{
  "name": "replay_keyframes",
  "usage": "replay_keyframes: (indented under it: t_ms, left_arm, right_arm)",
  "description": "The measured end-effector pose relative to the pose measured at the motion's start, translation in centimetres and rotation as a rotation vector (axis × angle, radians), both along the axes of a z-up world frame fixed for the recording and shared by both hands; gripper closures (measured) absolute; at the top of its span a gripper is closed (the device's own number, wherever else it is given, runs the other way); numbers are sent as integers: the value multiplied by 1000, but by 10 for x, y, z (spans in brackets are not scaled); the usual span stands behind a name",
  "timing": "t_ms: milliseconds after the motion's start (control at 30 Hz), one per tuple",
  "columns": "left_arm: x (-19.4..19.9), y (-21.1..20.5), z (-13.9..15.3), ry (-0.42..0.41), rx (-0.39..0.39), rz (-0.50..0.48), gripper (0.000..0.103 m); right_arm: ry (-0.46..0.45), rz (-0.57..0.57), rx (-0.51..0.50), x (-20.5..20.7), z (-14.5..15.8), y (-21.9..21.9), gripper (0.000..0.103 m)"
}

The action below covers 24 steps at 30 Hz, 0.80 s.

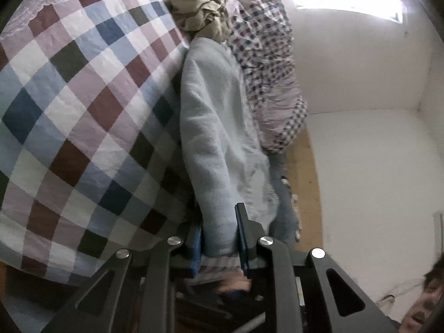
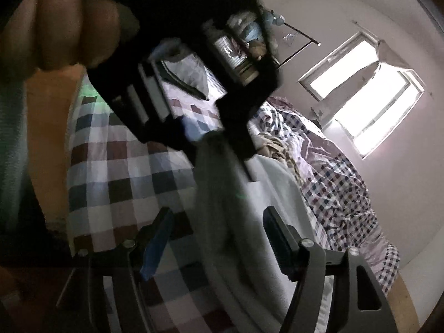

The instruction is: Fold clothes

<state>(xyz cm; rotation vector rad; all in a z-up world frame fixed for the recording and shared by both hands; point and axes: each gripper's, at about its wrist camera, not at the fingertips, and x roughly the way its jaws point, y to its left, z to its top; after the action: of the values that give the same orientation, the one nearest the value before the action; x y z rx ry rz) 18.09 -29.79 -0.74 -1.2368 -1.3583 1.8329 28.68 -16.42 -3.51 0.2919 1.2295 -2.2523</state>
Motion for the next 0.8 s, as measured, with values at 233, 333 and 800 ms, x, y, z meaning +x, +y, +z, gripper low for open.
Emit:
replay_keyframes:
  t_ms: [233,333,800]
  left_arm:
    - [-2,-1,5,10,16,9,53]
    - [-6,-9,17,57,-24,25,34]
    - [-127,7,18,80,-188,-72,33]
  right_arm:
    - [64,-80,-22,-22,-2,-25,88]
    - [25,-67,-70,-31,8,-20,90]
    - [-73,-39,-252,-37,56,10,91]
